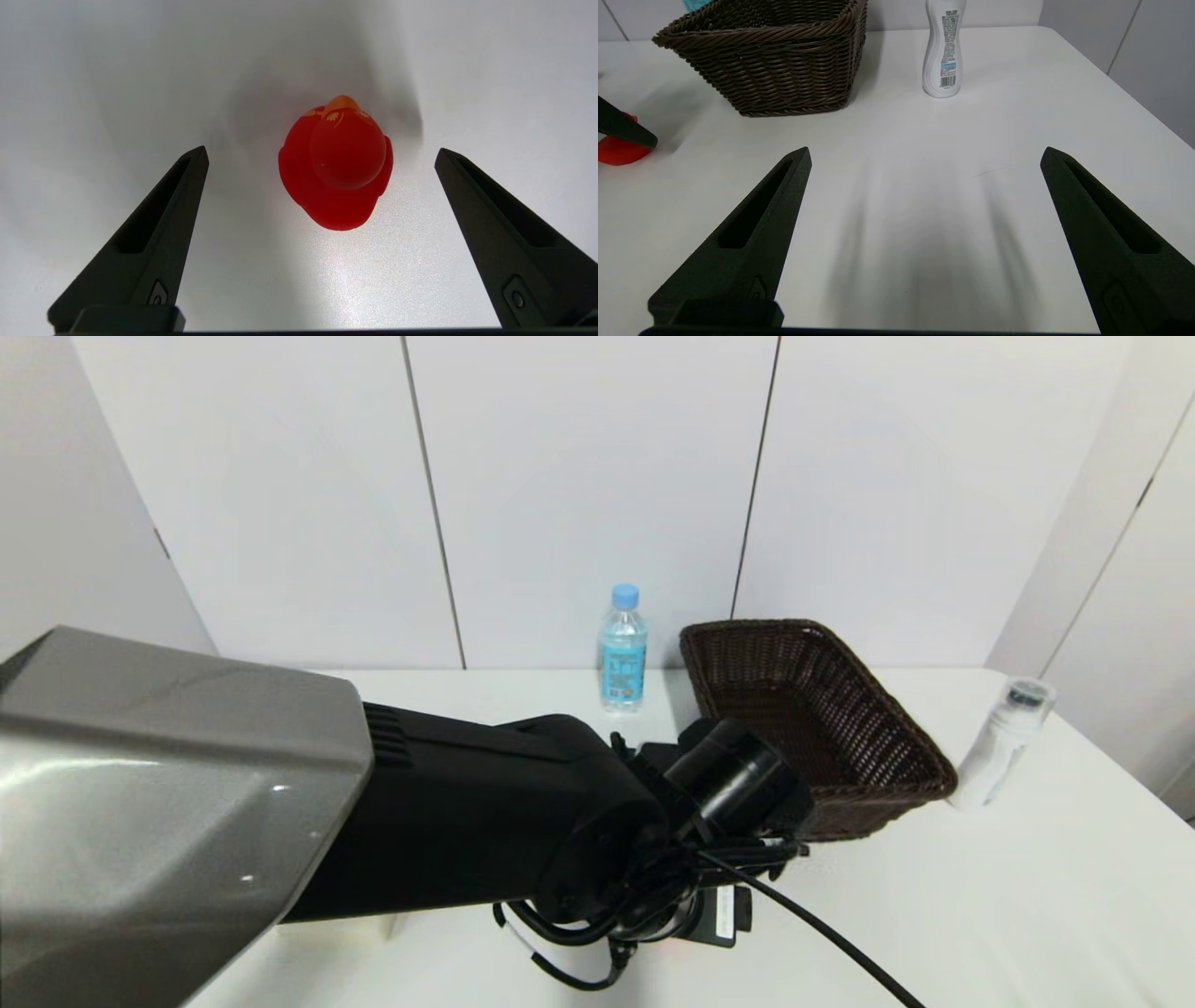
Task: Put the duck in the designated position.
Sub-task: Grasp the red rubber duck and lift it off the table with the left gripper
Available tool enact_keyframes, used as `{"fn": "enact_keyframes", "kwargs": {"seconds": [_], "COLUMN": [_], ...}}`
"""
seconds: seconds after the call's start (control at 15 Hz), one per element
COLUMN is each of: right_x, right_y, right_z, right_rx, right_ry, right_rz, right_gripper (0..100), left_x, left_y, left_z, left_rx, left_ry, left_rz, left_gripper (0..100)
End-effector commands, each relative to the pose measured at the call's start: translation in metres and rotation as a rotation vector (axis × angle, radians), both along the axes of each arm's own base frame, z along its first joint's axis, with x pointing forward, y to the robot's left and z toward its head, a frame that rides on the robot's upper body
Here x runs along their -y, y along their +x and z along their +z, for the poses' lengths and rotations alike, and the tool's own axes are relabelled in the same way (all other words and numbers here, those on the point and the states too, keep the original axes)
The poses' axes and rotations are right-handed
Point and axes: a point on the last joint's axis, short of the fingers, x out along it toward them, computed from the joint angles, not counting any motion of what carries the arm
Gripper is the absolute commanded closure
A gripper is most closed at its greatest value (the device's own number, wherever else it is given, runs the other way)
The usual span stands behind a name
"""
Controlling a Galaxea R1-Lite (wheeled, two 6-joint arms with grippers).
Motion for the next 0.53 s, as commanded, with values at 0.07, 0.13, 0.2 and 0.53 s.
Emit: {"fn": "enact_keyframes", "kwargs": {"seconds": [0.07, 0.13, 0.2, 0.53], "right_x": [0.0000, 0.0000, 0.0000, 0.0000], "right_y": [0.0000, 0.0000, 0.0000, 0.0000], "right_z": [0.0000, 0.0000, 0.0000, 0.0000], "right_rx": [0.000, 0.000, 0.000, 0.000], "right_ry": [-0.001, 0.001, 0.001, 0.001], "right_rz": [0.000, 0.000, 0.000, 0.000], "right_gripper": [0, 0, 0, 0], "left_x": [0.0018, 0.0020, 0.0020, 0.0021], "left_y": [-0.0004, -0.0003, -0.0003, -0.0001], "left_z": [-0.0040, -0.0046, -0.0046, -0.0042], "left_rx": [-0.006, -0.007, -0.007, -0.004], "left_ry": [0.008, 0.009, 0.009, 0.010], "left_rz": [0.000, 0.000, 0.000, -0.002], "left_gripper": [0, 0, 0, 100]}}
